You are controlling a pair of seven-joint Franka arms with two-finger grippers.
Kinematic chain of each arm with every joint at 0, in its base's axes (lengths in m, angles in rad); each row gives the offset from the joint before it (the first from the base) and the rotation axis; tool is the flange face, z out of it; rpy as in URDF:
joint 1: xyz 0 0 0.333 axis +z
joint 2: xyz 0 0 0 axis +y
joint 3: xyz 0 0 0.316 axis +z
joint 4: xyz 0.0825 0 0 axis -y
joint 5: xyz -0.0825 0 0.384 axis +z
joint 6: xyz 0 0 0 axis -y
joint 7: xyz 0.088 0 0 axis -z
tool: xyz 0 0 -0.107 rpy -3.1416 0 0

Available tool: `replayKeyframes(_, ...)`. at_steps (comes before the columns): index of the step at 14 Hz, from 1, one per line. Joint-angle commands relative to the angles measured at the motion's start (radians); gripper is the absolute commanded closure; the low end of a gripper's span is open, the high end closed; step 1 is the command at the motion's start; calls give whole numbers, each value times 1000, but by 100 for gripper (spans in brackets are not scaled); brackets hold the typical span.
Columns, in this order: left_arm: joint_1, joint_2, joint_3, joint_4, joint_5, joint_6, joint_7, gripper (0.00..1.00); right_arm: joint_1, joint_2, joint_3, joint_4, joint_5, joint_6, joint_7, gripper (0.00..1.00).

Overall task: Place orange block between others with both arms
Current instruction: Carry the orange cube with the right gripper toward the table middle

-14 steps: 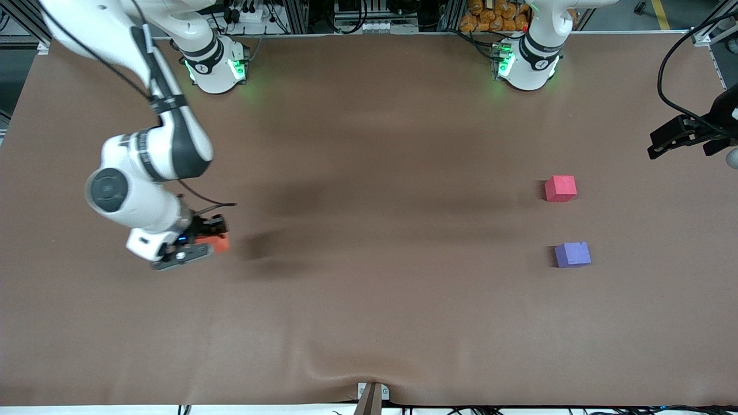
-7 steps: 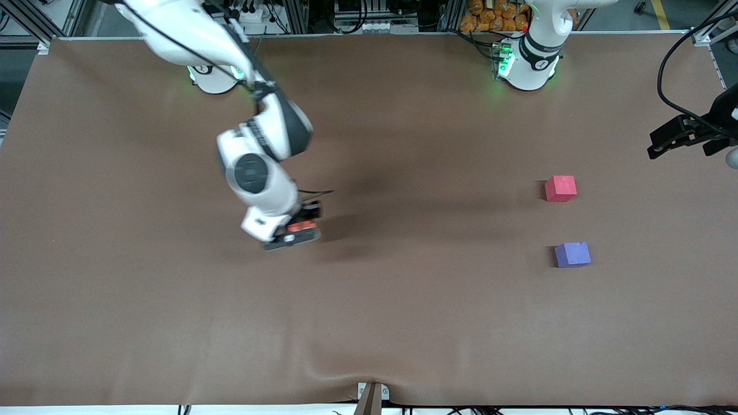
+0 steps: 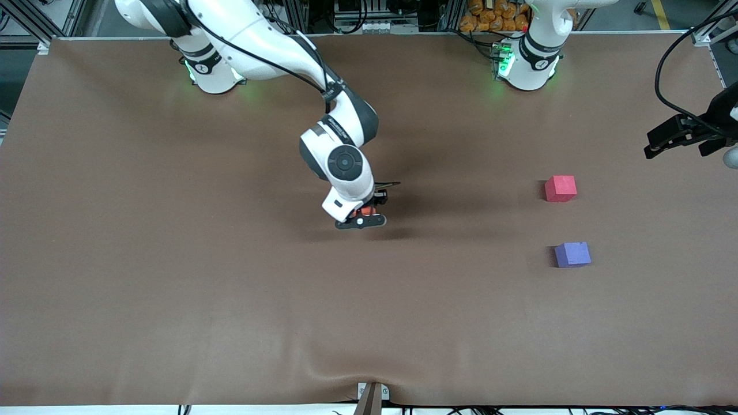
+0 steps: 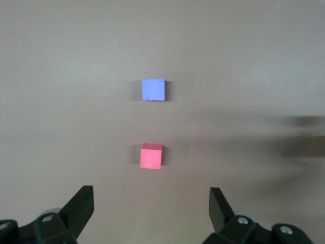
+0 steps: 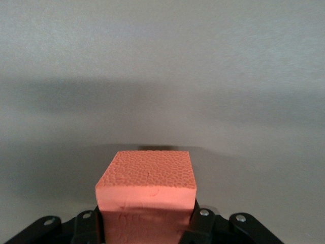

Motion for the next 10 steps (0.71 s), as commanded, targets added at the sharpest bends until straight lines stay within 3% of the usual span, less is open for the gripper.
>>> replayKeyframes(1,-6,5,-7,0,-16,-11,4,0,19,39,-14,47,14,12,38,100)
replayKeyframes(2,-9,16,-14,-1,-17,-11,3,0,19,37,-14,47,14,12,38,100)
replayKeyframes(3,-9,22,-25,-1,-28,-10,-2,0,19,39,-14,45,12,11,36,91)
replayKeyframes(4,-12,34,-27,-1,-36,-8,-3,0,19,39,-14,42,11,12,33,56)
replayKeyframes(5,-21,42,-27,-1,-43,-3,-3,0,16,40,-14,42,11,12,35,11)
replayKeyframes(6,-32,57,-27,0,-46,-2,-3,0,13,40,-16,42,11,12,35,0)
replayKeyframes(10,-98,92,-27,5,-51,26,-57,0,-12,1,-19,47,22,-1,30,0)
